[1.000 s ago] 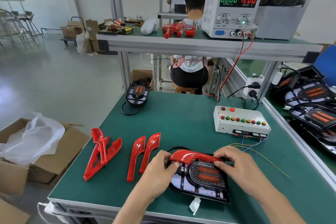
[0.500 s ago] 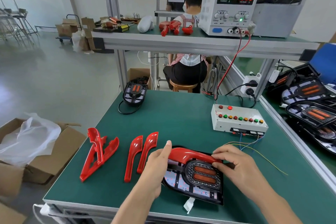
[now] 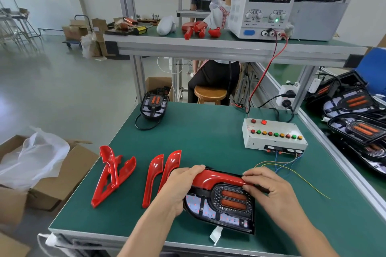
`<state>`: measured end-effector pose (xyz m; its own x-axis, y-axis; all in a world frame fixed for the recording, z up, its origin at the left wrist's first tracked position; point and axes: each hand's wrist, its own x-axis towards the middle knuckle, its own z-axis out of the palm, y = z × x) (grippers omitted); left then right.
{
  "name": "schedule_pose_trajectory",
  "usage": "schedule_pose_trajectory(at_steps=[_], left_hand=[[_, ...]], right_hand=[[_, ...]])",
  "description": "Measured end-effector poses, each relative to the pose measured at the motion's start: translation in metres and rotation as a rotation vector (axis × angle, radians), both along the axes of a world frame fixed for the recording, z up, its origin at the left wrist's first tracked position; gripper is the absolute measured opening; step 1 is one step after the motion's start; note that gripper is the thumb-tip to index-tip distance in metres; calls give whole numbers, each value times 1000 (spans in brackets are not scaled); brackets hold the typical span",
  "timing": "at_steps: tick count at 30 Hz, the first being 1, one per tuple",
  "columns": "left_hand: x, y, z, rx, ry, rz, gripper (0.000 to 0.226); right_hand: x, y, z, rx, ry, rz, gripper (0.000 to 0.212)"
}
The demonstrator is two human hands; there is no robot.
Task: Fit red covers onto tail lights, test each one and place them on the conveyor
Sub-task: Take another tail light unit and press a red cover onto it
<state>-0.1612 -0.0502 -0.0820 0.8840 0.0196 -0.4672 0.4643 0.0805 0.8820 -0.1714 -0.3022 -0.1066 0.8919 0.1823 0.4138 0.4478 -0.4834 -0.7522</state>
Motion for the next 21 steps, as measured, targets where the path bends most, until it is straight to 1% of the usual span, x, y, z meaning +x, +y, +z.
schedule_pose_trajectory(at_steps=[4,9,12,15,16,19,21], left_hand=[[0,1,-2,-11,7,8,35],[0,-1,-6,17,-27,36,48],[1,-2,-5,14,-21,40,46],[1,-2,-4,5,-16,37,39],[1,-2,-5,6,-20,39,37],[0,-3,-7,22,-48,51,40],[-1,-3,-8,36,-73,48,35]], right_hand=[[1,0,-2,6,2,-13,18],[1,-1,2,7,13,1,19],[0,-2,3,14,17,5,20],[-2,-1,3,15,32,10,19],[-2,-1,3,16,37,11,18],[-3,0,4,23,49,0,17],[-3,0,5,22,48,-16,16]])
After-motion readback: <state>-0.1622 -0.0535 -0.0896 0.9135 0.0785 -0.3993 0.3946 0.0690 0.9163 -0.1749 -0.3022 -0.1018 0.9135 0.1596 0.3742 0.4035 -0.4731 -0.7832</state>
